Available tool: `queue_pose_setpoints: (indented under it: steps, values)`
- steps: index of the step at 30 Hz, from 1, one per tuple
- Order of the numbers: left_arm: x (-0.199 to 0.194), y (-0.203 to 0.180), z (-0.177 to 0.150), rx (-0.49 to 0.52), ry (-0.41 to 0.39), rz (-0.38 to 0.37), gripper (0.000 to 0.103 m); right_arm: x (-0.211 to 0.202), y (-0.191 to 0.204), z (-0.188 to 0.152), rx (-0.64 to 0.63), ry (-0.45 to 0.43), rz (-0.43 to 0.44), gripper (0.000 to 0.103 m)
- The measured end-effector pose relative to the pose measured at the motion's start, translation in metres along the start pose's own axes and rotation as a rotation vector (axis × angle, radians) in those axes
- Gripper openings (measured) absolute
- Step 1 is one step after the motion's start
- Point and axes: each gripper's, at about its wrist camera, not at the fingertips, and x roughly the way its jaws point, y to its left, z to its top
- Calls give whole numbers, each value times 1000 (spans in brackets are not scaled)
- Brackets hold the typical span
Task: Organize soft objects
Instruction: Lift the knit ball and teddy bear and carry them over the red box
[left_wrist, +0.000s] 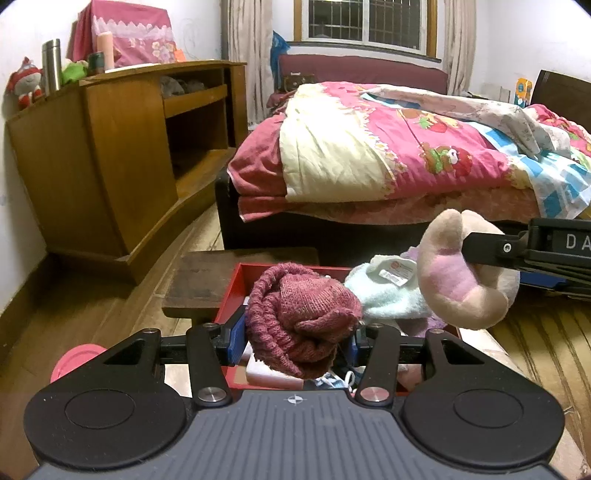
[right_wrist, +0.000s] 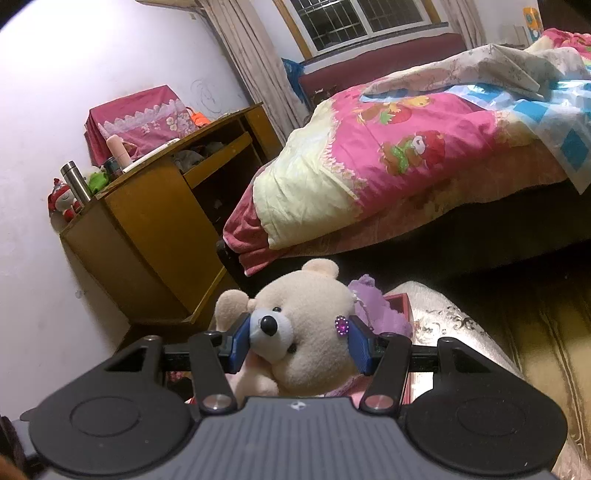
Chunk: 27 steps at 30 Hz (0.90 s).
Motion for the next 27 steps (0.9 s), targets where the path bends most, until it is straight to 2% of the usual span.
queue_pose_setpoints:
  steps: [27]
  values:
    - [68, 26, 15, -32, 53, 85, 50, 55, -6, 9, -28, 39, -40, 32]
